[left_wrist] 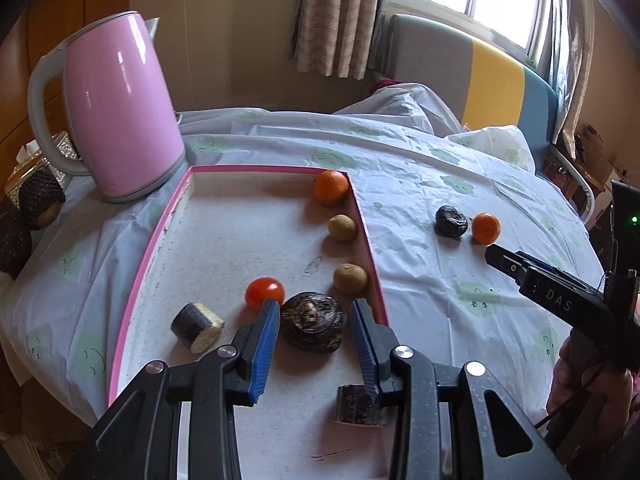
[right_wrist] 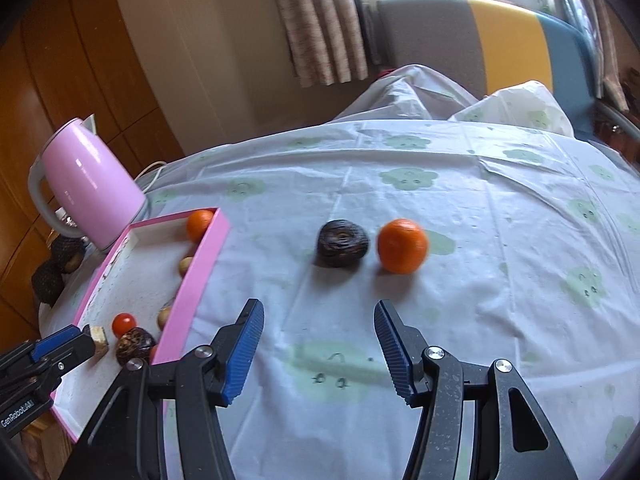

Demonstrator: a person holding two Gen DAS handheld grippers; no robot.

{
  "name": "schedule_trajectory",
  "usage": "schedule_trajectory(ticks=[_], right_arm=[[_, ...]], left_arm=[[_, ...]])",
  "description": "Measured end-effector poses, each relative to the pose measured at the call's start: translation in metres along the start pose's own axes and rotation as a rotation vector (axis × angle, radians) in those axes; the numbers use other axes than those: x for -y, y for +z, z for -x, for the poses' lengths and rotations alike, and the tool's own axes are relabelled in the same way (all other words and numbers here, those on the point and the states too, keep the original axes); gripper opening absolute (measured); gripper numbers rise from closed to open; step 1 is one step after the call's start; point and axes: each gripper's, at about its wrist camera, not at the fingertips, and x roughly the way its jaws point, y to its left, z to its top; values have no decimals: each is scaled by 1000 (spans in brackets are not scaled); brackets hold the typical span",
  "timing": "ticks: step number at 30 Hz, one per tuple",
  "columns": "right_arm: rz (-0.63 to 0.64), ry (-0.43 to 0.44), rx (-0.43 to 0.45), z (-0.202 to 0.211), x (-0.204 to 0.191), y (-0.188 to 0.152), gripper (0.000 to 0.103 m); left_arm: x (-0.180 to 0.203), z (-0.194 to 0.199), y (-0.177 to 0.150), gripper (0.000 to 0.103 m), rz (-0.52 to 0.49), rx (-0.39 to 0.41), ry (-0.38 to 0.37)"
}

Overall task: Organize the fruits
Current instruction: 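Withdraw both tools from the tray toward the last mandarin and dark bulb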

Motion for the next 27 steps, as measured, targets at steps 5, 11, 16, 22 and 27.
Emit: schedule_trajectory(ticks=[5,11,16,22,27], right_arm=[[-33,-36,5,0,20,2,62],[-50,-67,-1,-2,36,2,62],[-53,-98,-1,-8,48,7,62],[-17,-130,-1,-23,53,20,62],[26,-128,-21,-44,50,32,62]], left_arm=[[16,-5,5,37,-31,-7,-26],[35,-14,10,37,-66,-19,-53],[45,-22,13,37,-79,-30,-73],[54,-28,19,37,-92,-35,-103],[62,-36,27,37,-93,-42,-116]])
